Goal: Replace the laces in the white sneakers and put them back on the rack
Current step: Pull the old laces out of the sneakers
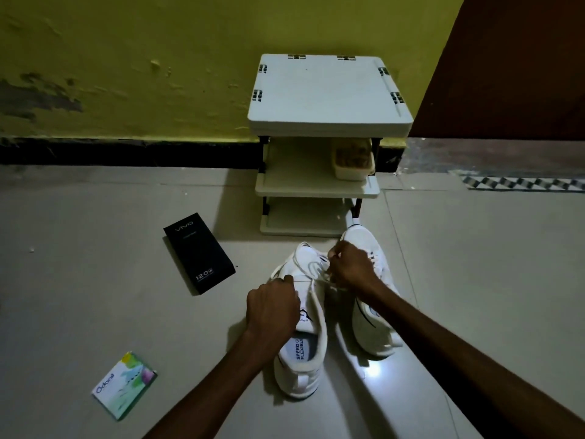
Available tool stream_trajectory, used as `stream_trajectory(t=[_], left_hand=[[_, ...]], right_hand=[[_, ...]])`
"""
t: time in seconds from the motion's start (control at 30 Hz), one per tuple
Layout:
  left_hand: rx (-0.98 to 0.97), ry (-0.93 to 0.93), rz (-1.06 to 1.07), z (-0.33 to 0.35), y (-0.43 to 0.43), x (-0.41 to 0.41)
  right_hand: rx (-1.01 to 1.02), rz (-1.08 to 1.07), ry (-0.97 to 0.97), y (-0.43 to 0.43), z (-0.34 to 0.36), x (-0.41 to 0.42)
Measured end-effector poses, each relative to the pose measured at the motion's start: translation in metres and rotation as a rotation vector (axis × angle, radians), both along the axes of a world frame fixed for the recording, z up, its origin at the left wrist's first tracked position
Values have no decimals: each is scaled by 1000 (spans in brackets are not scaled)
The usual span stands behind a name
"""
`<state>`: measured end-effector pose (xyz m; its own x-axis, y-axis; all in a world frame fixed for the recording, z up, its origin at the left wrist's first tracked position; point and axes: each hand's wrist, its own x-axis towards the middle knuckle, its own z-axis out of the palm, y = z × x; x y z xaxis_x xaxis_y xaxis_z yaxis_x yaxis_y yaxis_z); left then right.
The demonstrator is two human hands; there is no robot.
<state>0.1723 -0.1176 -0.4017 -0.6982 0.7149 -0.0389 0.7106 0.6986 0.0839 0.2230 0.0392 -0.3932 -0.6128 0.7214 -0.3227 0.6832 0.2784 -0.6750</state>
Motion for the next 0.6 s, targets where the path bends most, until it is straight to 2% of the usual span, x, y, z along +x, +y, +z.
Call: stream_trajectory(t=[0.13, 0.27, 0.4, 0.53, 0.6], left_hand=[[-23, -49, 35, -5, 3, 1], [-8, -57, 56, -9, 5, 3], [-26, -35, 66, -5, 8, 9], [-44, 33, 74, -3, 7, 12], [-46, 49, 39, -7, 7, 14]], right_hand=[[141, 241, -209, -13, -7, -3], [306, 197, -219, -17, -14, -2], [253, 200, -294, -19, -10, -4], [249, 408, -478, -17, 8, -9], [261, 488, -506, -13, 21, -13]])
